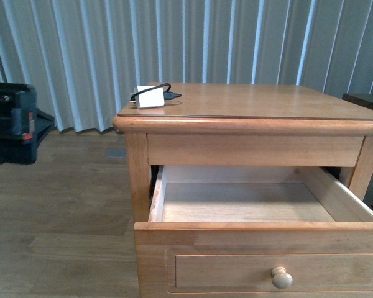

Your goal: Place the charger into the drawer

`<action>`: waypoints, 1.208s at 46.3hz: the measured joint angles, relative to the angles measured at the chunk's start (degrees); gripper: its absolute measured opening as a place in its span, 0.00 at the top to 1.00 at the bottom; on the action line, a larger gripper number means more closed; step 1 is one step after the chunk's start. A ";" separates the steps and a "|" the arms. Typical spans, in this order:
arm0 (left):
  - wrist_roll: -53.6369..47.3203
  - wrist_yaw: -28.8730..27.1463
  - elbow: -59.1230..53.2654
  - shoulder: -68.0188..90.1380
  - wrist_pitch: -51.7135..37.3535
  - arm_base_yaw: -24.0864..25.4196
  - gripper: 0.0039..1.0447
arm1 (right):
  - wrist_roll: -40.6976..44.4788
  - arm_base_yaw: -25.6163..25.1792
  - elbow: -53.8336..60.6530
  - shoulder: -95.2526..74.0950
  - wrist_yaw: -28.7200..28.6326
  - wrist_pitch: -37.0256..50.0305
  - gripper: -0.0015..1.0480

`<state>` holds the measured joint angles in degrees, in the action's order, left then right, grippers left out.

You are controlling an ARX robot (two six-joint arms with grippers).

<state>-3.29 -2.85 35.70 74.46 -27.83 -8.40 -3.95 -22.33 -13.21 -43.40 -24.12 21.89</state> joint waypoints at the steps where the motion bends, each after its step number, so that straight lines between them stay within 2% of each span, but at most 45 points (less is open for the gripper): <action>1: -0.13 0.28 1.22 1.20 0.00 0.00 0.06 | 0.00 0.00 0.00 0.00 0.00 0.00 0.08; 18: -1.66 3.08 23.32 21.92 0.22 -1.36 0.06 | 0.00 0.00 0.00 0.00 0.00 0.00 0.08; 32: -2.08 6.69 41.03 36.02 4.00 -3.58 0.06 | 0.00 0.00 0.00 0.00 0.00 0.00 0.08; 43: -2.60 8.02 50.38 42.99 6.56 -5.27 0.06 | 0.00 0.00 0.00 0.00 0.00 0.00 0.08; 56: -2.45 8.52 56.87 48.30 7.65 -5.07 0.06 | 0.00 0.00 0.00 0.00 0.00 0.00 0.08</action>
<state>-5.74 5.67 92.58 122.76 -20.18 -13.47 -3.95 -22.33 -13.21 -43.40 -24.12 21.89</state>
